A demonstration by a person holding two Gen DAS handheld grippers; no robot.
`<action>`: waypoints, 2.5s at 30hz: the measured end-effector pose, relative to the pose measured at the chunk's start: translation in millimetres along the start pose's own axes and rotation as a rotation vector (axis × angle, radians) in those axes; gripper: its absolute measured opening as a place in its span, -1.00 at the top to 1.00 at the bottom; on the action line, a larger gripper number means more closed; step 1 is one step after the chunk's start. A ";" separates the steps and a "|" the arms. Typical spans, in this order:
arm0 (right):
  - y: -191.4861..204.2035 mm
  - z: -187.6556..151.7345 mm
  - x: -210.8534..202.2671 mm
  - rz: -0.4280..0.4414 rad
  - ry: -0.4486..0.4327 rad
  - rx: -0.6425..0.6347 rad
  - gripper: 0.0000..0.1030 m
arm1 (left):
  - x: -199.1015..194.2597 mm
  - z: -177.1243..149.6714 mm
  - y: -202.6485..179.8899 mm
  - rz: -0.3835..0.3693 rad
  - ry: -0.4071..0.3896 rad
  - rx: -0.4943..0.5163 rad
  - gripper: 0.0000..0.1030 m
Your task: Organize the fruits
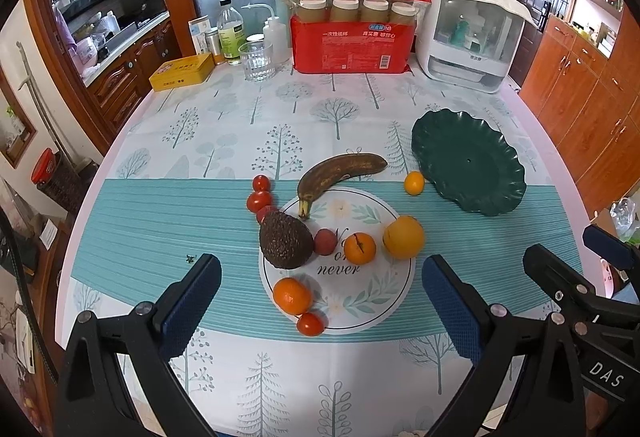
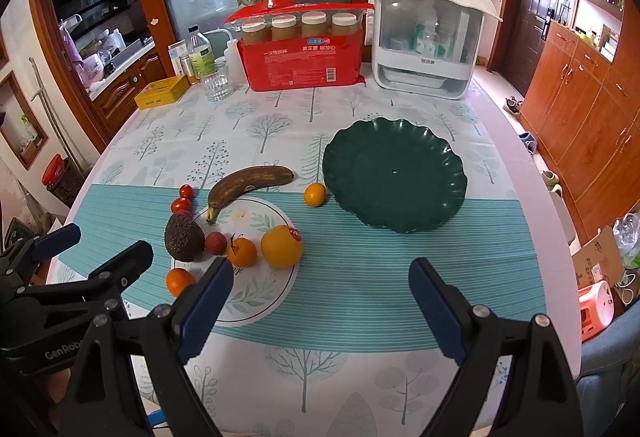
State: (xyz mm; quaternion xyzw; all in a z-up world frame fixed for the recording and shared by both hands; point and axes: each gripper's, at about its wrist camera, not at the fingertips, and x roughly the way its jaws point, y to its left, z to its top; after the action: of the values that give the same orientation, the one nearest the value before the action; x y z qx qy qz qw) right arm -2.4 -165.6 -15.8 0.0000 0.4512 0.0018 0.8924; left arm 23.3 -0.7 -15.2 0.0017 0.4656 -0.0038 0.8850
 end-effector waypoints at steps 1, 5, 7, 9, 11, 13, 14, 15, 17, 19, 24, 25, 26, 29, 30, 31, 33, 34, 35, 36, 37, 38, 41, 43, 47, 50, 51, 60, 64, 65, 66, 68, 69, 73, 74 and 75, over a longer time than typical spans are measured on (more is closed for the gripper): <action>-0.4 -0.2 -0.2 0.003 0.001 -0.001 -0.75 | 0.1 -4.2 2.3 0.002 0.000 -0.004 -0.94; -3.0 -0.2 -0.3 0.016 0.005 -0.004 -0.75 | -2.1 -10.4 1.5 0.013 0.005 -0.010 -0.94; -3.5 -1.5 -0.7 0.023 0.005 -0.007 -0.75 | -3.9 -9.8 -1.2 0.017 0.010 -0.013 -0.94; -4.1 -1.3 -0.5 0.030 0.009 -0.009 -0.75 | -5.4 -10.5 -2.1 0.020 0.014 -0.018 -0.94; -4.4 -1.9 -0.8 0.037 0.012 -0.012 -0.75 | -6.5 -11.4 -2.9 0.024 0.017 -0.024 -0.94; -4.7 -3.2 -1.1 0.043 0.013 -0.016 -0.75 | -8.1 -12.2 -3.7 0.026 0.022 -0.029 -0.94; -4.6 -3.6 -1.3 0.046 0.014 -0.017 -0.75 | -8.9 -12.8 -4.0 0.028 0.023 -0.031 -0.94; -4.7 -3.9 -1.1 0.050 0.016 -0.019 -0.75 | -9.5 -13.4 -4.2 0.031 0.025 -0.033 -0.94; -4.7 -4.6 -0.1 0.058 0.020 -0.018 -0.75 | -10.5 -14.9 -3.0 0.033 0.028 -0.036 -0.94; -4.3 -4.9 2.2 0.066 0.027 -0.018 -0.75 | -11.1 -15.4 -2.0 0.038 0.031 -0.036 -0.94; 2.4 -5.1 11.0 0.084 0.047 -0.025 -0.75 | -8.2 -15.7 5.0 0.053 0.040 -0.036 -0.94; 4.8 -5.2 13.3 0.086 0.052 -0.029 -0.75 | -6.5 -15.6 7.0 0.055 0.043 -0.037 -0.94; 6.8 -5.2 16.0 0.089 0.057 -0.032 -0.75 | -4.0 -15.2 9.5 0.058 0.047 -0.037 -0.94; 11.4 -4.5 26.2 0.095 0.079 -0.035 -0.75 | 5.9 -13.2 19.7 0.060 0.065 -0.051 -0.94; 11.8 -4.4 30.3 0.096 0.088 -0.033 -0.75 | 10.0 -12.9 24.2 0.060 0.073 -0.062 -0.94; 12.6 -3.6 35.0 0.096 0.098 -0.030 -0.75 | 14.5 -12.9 30.0 0.059 0.084 -0.077 -0.94; 14.8 -2.7 43.8 0.095 0.111 -0.024 -0.75 | 25.5 -12.6 42.7 0.057 0.112 -0.111 -0.94; 16.1 -2.1 48.8 0.095 0.117 -0.022 -0.75 | 30.3 -13.2 47.7 0.056 0.122 -0.123 -0.94; 18.1 -2.4 53.1 0.094 0.121 -0.021 -0.75 | 36.4 -13.6 53.7 0.058 0.134 -0.135 -0.94; 19.8 -2.1 58.3 0.093 0.127 -0.022 -0.75 | 42.9 -14.2 59.0 0.062 0.146 -0.143 -0.94; 21.6 -1.9 63.9 0.092 0.133 -0.023 -0.75 | 49.2 -15.1 64.1 0.066 0.157 -0.150 -0.94; 23.2 -2.0 69.5 0.092 0.140 -0.024 -0.75 | 54.7 -16.0 68.0 0.068 0.168 -0.157 -0.94; 26.6 -1.7 87.1 0.094 0.166 -0.021 -0.75 | 73.7 -16.7 79.1 0.050 0.198 -0.183 -0.94; 27.1 -2.4 99.7 0.100 0.191 -0.013 -0.74 | 87.4 -17.8 85.8 0.036 0.213 -0.201 -0.94; 27.1 -3.0 123.6 0.095 0.218 0.003 -0.74 | 114.7 -16.7 91.9 -0.001 0.244 -0.240 -0.94; 23.6 -1.6 139.1 0.086 0.226 0.028 -0.74 | 135.2 -13.5 92.2 -0.024 0.262 -0.256 -0.94; 21.7 -0.5 144.2 0.082 0.229 0.038 -0.74 | 141.8 -12.0 91.3 -0.029 0.267 -0.258 -0.94; 17.3 6.0 180.2 0.100 0.266 0.079 -0.54 | 186.3 2.3 90.0 -0.089 0.312 -0.293 -0.94; 18.7 5.3 191.3 0.138 0.291 0.091 -0.46 | 198.5 7.4 87.2 -0.114 0.325 -0.298 -0.94; 18.9 4.6 193.0 0.145 0.297 0.095 -0.43 | 201.4 8.2 86.3 -0.122 0.329 -0.299 -0.94; 18.6 4.0 195.9 0.153 0.305 0.102 -0.40 | 203.6 8.5 85.6 -0.127 0.335 -0.299 -0.94; 17.6 3.1 200.0 0.168 0.318 0.116 -0.34 | 209.4 8.7 83.5 -0.141 0.351 -0.299 -0.85; 16.5 2.6 202.5 0.177 0.325 0.124 -0.31 | 211.7 8.2 82.4 -0.151 0.358 -0.301 -0.83; 14.2 1.2 208.9 0.222 0.341 0.151 -0.26 | 220.6 8.6 77.6 -0.190 0.373 -0.310 -0.70; 14.4 0.9 210.2 0.229 0.344 0.152 -0.21 | 221.7 9.3 76.5 -0.206 0.370 -0.314 -0.65; 15.2 0.4 212.1 0.241 0.350 0.153 -0.13 | 222.3 10.2 75.4 -0.218 0.367 -0.317 -0.62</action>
State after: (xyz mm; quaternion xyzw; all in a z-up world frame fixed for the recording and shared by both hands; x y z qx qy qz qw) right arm 123.6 -149.7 -186.4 0.1212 0.5948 0.0739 0.7912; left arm 158.2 73.5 -192.7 -0.1863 0.6104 -0.0257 0.7695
